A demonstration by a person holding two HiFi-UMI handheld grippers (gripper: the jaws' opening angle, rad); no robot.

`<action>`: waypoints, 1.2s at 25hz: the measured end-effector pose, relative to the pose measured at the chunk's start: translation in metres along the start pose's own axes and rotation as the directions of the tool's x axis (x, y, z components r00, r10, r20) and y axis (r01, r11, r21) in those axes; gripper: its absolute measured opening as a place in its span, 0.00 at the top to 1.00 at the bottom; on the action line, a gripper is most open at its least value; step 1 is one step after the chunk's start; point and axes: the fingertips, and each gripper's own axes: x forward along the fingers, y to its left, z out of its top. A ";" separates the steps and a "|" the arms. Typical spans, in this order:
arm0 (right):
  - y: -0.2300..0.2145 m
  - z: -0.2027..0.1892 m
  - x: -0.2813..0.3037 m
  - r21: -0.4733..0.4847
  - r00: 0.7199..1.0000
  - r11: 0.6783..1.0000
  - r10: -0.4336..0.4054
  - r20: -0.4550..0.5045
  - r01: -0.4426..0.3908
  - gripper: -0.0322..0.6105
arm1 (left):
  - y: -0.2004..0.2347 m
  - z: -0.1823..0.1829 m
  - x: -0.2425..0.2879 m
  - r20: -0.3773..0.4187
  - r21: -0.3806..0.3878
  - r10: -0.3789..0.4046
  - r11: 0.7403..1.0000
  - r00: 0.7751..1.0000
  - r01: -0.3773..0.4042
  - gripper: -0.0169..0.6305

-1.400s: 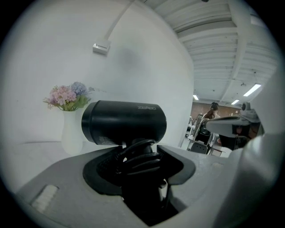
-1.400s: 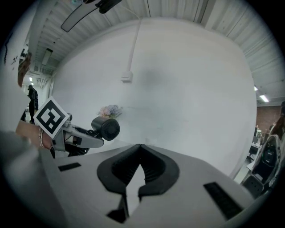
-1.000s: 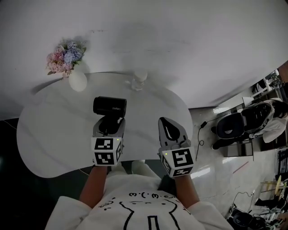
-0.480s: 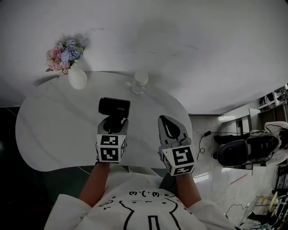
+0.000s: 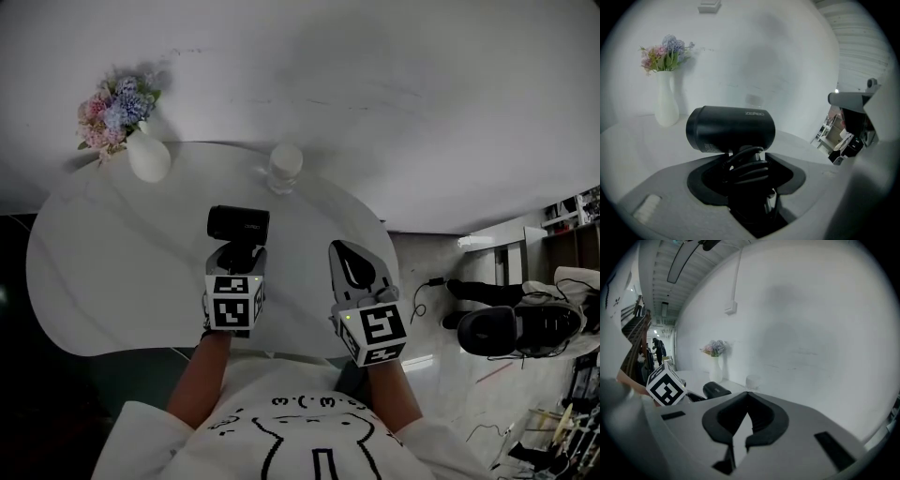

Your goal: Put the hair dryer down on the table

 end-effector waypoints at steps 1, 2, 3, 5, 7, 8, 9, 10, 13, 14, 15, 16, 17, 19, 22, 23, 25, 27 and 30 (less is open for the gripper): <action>-0.002 -0.002 0.001 0.003 1.000 1.000 0.003 -0.006 -0.003 0.95 | -0.001 -0.003 0.004 -0.010 -0.005 0.002 1.000 1.000 -0.002 0.60; -0.003 -0.004 0.003 0.005 1.000 1.000 0.006 -0.013 -0.006 0.95 | -0.001 -0.006 0.008 -0.021 -0.010 0.005 1.000 1.000 -0.005 0.60; -0.004 -0.007 0.004 0.006 1.000 1.000 0.010 -0.019 -0.010 0.95 | -0.002 -0.008 0.012 -0.031 -0.015 0.008 1.000 0.999 -0.008 0.60; -0.006 -0.011 0.007 0.008 0.999 1.000 0.019 -0.030 -0.019 0.95 | -0.003 -0.013 0.019 -0.052 -0.027 0.014 1.000 0.999 -0.016 0.60; -0.006 -0.014 0.010 0.008 0.999 1.000 0.027 -0.040 -0.027 0.95 | -0.003 -0.018 0.024 -0.070 -0.038 0.021 0.999 0.997 -0.024 0.60; -0.007 -0.016 0.010 0.008 0.999 1.000 0.029 -0.044 -0.029 0.95 | -0.003 -0.020 0.026 -0.077 -0.042 0.024 0.999 0.997 -0.027 0.60; -0.008 -0.016 0.011 0.008 0.998 1.000 0.030 -0.047 -0.030 0.95 | -0.003 -0.021 0.028 -0.084 -0.045 0.028 0.998 0.996 -0.032 0.60; -0.009 -0.017 0.011 0.009 0.998 0.999 0.031 -0.050 -0.031 0.95 | -0.003 -0.023 0.031 -0.090 -0.047 0.031 0.998 0.995 -0.036 0.60; -0.013 -0.019 0.015 0.010 0.998 0.999 0.034 -0.056 -0.033 0.95 | -0.002 -0.028 0.038 -0.110 -0.048 0.041 0.998 0.993 -0.047 0.60; -0.015 -0.019 0.016 0.012 0.998 0.999 0.034 -0.056 -0.033 0.95 | -0.002 -0.029 0.039 -0.116 -0.048 0.045 0.998 0.992 -0.051 0.60; -0.016 -0.019 0.017 0.014 0.998 0.999 0.034 -0.057 -0.033 0.95 | -0.002 -0.030 0.041 -0.121 -0.049 0.048 0.997 0.991 -0.054 0.60; -0.017 -0.019 0.018 0.017 0.998 0.999 0.034 -0.057 -0.033 0.95 | -0.001 -0.032 0.041 -0.128 -0.053 0.051 0.997 0.990 -0.058 0.60; -0.018 -0.019 0.018 0.019 0.998 0.999 0.034 -0.058 -0.033 0.95 | -0.001 -0.033 0.042 -0.136 -0.060 0.053 0.996 0.989 -0.062 0.60; -0.018 -0.019 0.019 0.022 0.998 0.999 0.035 -0.059 -0.034 0.95 | 0.001 -0.037 0.044 -0.150 -0.074 0.056 0.995 0.987 -0.067 0.60; -0.018 -0.019 0.020 0.022 0.998 0.999 0.037 -0.060 -0.036 0.95 | 0.002 -0.043 0.045 -0.166 -0.067 0.067 0.995 0.984 -0.079 0.60; -0.018 -0.019 0.020 0.022 0.998 0.999 0.036 -0.059 -0.035 0.95 | 0.002 -0.044 0.046 -0.167 -0.064 0.069 0.995 0.983 -0.081 0.60; -0.019 -0.019 0.021 0.026 0.998 0.999 0.034 -0.060 -0.033 0.95 | 0.001 -0.043 0.047 -0.165 -0.066 0.071 0.994 0.984 -0.083 0.60; -0.018 -0.018 0.022 0.034 0.998 0.999 0.033 -0.060 -0.031 0.95 | 0.001 -0.043 0.048 -0.161 -0.075 0.070 0.994 0.985 -0.083 0.60; -0.015 -0.016 0.023 0.043 0.998 0.999 0.035 -0.054 -0.033 0.95 | 0.002 -0.043 0.048 -0.156 -0.081 0.070 0.993 0.985 -0.084 0.60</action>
